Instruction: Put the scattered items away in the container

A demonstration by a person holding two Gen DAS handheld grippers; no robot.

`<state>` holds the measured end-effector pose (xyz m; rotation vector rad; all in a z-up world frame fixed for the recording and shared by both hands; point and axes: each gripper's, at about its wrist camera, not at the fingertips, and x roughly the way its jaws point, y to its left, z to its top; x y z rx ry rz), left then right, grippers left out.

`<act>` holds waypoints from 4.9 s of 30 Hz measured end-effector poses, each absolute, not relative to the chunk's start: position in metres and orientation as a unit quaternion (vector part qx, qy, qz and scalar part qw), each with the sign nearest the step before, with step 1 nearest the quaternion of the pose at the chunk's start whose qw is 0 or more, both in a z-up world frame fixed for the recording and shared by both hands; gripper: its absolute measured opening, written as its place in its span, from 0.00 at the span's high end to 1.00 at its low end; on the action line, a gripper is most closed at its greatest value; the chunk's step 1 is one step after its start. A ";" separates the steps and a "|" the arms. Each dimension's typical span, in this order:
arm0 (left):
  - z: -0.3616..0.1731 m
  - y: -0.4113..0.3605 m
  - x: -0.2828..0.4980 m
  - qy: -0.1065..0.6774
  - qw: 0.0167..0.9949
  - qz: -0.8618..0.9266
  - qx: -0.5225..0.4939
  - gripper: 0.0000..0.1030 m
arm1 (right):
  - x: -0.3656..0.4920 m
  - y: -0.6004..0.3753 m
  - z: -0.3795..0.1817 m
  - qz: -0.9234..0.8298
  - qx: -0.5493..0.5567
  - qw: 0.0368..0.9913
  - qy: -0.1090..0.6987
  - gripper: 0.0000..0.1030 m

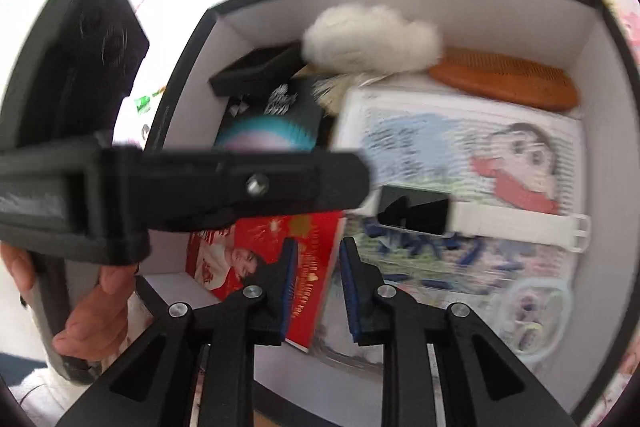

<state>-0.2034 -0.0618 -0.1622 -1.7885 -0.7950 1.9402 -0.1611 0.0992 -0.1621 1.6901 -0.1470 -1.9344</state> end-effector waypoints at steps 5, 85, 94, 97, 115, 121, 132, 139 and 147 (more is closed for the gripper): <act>-0.162 -0.061 -0.210 -0.273 0.174 0.709 -0.626 0.37 | -0.181 0.132 -0.149 -0.759 0.606 0.229 -0.063 0.81; -0.137 -0.343 -0.072 -0.319 0.000 0.833 -0.453 0.81 | -0.196 -0.147 -0.145 -0.673 0.648 0.350 -0.068 0.86; -0.052 -0.234 -0.065 -0.258 0.093 0.867 -0.416 0.82 | -0.139 -0.022 -0.035 -0.756 0.536 0.359 -0.109 0.86; -0.041 -0.187 -0.071 -0.239 0.135 0.864 -0.421 0.82 | -0.129 0.025 -0.025 -0.761 0.529 0.352 -0.131 0.86; -0.127 -0.040 -0.094 -0.194 0.171 0.797 -0.545 0.79 | -0.103 0.160 -0.117 -0.755 0.581 0.253 -0.165 0.86; -0.133 -0.049 -0.100 -0.233 0.169 0.787 -0.546 0.77 | -0.110 0.149 -0.120 -0.759 0.581 0.257 -0.145 0.86; -0.138 -0.056 -0.103 -0.211 0.093 0.797 -0.559 0.72 | -0.118 0.133 -0.119 -0.766 0.587 0.248 -0.083 0.85; -0.144 -0.054 -0.108 -0.210 0.097 0.786 -0.574 0.60 | -0.117 0.157 -0.127 -0.760 0.600 0.224 -0.111 0.84; -0.148 -0.049 -0.106 -0.206 0.105 0.778 -0.585 0.50 | -0.120 0.147 -0.130 -0.750 0.604 0.242 -0.118 0.84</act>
